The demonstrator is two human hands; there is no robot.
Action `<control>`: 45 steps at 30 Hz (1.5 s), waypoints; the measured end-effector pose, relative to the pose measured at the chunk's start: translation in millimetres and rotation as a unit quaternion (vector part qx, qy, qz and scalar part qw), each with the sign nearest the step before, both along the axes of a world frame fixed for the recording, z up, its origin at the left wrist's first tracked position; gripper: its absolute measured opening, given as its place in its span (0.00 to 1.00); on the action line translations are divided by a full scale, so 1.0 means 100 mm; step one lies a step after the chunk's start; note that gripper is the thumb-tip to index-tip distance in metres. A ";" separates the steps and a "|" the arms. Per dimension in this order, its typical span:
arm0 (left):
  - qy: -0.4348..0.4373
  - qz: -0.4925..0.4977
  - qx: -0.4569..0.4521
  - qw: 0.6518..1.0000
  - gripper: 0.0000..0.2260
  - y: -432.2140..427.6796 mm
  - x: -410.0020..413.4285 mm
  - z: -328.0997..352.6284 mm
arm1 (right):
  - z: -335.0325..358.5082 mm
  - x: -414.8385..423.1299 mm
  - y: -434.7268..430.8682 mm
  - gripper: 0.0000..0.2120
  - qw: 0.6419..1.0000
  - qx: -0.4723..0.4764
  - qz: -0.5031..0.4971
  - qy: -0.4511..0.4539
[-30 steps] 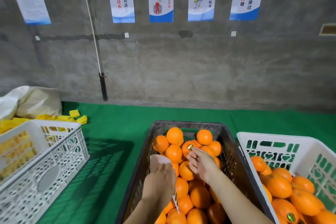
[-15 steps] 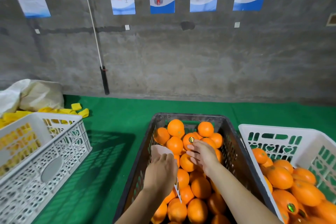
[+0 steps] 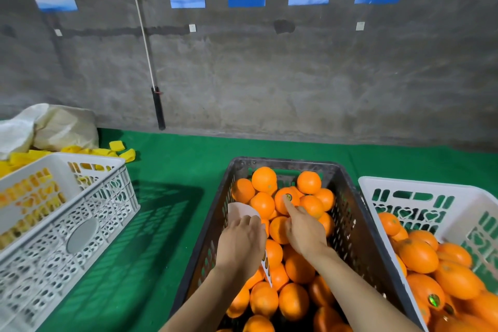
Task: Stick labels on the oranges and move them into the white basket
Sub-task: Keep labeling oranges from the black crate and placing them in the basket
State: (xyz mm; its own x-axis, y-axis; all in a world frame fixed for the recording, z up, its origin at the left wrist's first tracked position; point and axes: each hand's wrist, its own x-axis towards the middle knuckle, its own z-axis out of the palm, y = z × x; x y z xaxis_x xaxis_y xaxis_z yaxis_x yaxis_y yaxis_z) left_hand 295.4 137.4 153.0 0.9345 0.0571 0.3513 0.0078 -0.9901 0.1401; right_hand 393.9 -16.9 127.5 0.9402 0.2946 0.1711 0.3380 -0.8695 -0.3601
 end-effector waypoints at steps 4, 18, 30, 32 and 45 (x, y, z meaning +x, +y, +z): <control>-0.013 0.004 -0.007 1.000 0.13 0.01 -0.01 0.00 | -0.06 -0.03 0.02 0.37 0.997 -0.068 0.013 0.025; -0.019 -0.002 -0.038 0.999 0.04 0.02 -0.07 0.07 | -0.05 0.45 0.02 0.37 0.996 -0.064 -0.058 -0.017; -0.099 0.075 -0.277 0.953 0.15 0.04 -0.17 0.17 | 0.55 -0.19 -0.19 0.32 0.869 0.465 -0.162 0.050; -0.116 0.061 -0.292 0.947 0.20 0.04 -0.17 0.18 | 0.62 -0.30 -0.27 0.32 0.797 0.563 -0.211 0.047; -0.044 -0.005 -0.253 0.967 0.21 -0.02 -0.25 0.12 | 0.76 -0.59 -0.62 0.33 0.449 0.841 -0.295 -0.068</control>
State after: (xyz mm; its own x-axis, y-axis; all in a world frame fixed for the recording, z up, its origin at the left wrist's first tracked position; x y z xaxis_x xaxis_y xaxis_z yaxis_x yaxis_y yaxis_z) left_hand 270.1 135.4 164.5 0.9036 0.2330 0.3595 -0.0359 -0.7949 0.6057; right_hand 335.4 -79.2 203.2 0.7167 -0.6525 -0.2461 0.3463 0.6394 -0.6865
